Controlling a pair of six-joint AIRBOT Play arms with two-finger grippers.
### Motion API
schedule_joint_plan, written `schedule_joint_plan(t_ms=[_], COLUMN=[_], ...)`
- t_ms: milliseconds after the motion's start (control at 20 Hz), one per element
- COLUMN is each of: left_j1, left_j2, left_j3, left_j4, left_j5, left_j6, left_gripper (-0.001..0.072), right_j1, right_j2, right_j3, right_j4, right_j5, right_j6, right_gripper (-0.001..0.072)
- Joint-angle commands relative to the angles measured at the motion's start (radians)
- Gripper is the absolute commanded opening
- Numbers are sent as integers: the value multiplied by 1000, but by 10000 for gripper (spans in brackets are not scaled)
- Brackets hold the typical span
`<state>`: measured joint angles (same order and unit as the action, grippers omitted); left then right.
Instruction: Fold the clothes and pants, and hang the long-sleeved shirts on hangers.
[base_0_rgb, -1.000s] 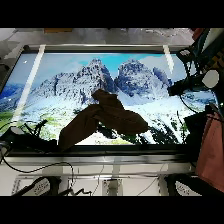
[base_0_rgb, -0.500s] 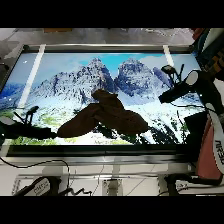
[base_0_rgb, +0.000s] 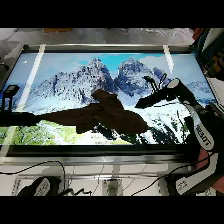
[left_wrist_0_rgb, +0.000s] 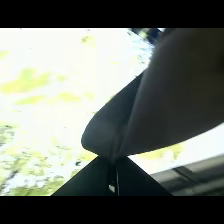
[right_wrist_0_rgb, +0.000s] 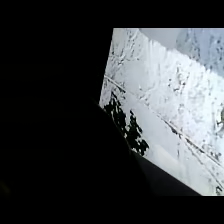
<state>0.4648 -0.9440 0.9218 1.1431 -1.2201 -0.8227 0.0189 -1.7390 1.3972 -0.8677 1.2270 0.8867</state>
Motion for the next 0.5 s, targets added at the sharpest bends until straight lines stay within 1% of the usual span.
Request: schedule_joint_plan(t_ms=[0, 100, 150, 200, 300, 450], left_j1=[0, 0, 0, 0, 0, 0], left_j2=[31, 30, 29, 28, 21, 10], left_j3=[8, 8, 8, 8, 8, 8], left_j4=[153, 256, 299, 312, 307, 250], left_j5=[163, 227, 251, 259, 258, 258], left_j6=[-137, -252, -303, -322, -323, -323], left_gripper=[14, 15, 15, 14, 15, 14], right_j1=[19, 13, 13, 14, 30, 86], right_j2=[-41, -51, -57, -65, -86, -122], right_j3=[0, 0, 0, 0, 0, 0], right_j4=[-60, -107, -104, -100, -50, 32], right_j5=[-69, -68, -68, -68, -54, -10], right_j6=[49, 89, 106, 127, 134, 134], right_gripper=[388, 388, 417, 450, 453, 454])
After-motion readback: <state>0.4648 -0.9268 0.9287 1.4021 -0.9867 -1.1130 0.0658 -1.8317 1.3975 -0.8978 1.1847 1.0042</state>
